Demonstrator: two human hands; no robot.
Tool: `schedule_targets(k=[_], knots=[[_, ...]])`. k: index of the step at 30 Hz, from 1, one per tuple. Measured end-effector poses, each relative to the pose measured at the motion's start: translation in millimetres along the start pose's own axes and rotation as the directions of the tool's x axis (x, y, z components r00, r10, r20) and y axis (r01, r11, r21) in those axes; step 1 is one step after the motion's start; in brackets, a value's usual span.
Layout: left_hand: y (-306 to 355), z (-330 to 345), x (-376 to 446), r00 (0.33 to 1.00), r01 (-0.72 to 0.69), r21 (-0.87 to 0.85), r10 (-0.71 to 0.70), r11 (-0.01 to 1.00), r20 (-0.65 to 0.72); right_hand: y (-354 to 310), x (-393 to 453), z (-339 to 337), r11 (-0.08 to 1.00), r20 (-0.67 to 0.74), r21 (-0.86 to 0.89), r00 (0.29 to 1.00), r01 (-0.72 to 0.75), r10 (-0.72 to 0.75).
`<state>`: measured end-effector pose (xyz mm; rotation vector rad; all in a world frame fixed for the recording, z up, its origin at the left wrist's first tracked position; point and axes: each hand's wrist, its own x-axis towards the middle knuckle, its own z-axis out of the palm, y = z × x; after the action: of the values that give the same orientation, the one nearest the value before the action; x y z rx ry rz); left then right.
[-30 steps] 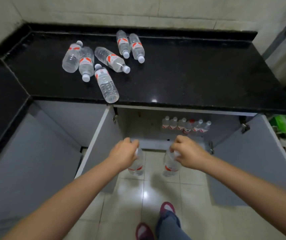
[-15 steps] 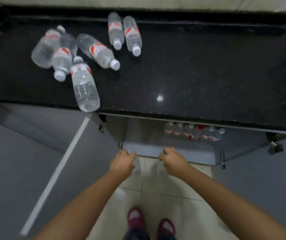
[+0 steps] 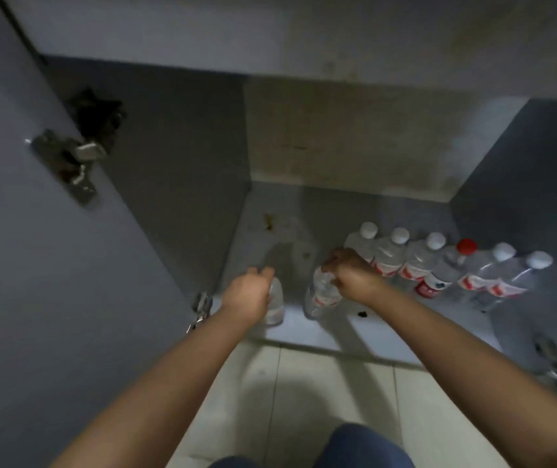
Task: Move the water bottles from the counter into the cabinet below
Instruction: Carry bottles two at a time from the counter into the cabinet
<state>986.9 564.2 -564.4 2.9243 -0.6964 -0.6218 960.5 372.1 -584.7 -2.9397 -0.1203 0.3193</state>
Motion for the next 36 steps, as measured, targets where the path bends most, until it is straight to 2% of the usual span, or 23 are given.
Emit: schedule_targets(k=[3, 9, 21, 29, 36], knots=[[-7.6, 19.9, 21.1, 0.999, 0.005, -0.008, -0.005, 1.000, -0.034, 16.5, 27.8, 4.8, 0.999, 0.002, -0.012, 0.999, -0.040, 0.040], [-14.1, 15.7, 37.3, 0.996, 0.064, -0.092, -0.069, 0.994, -0.058, 21.3, 55.0, -11.1, 0.984, 0.030, -0.114, 0.990, -0.137, 0.141], [-4.6, 18.5, 55.9, 0.997, 0.001, 0.019, 0.000, 1.000, -0.082, 30.1, 78.0, -14.0, 0.958, -0.035, -0.131, 0.967, -0.254, 0.252], [2.4, 4.8, 62.6, 1.000, -0.018, 0.027, 0.019, 0.999, -0.024, 30.1, 77.3, -3.9, 0.960, -0.073, -0.069, 0.961, -0.272, 0.267], [24.1, -9.2, 114.4, 0.992, -0.096, 0.050, 0.099, 0.994, -0.082, 35.0, 73.5, 4.4, 0.969, -0.109, 0.017, 0.963, -0.248, 0.248]])
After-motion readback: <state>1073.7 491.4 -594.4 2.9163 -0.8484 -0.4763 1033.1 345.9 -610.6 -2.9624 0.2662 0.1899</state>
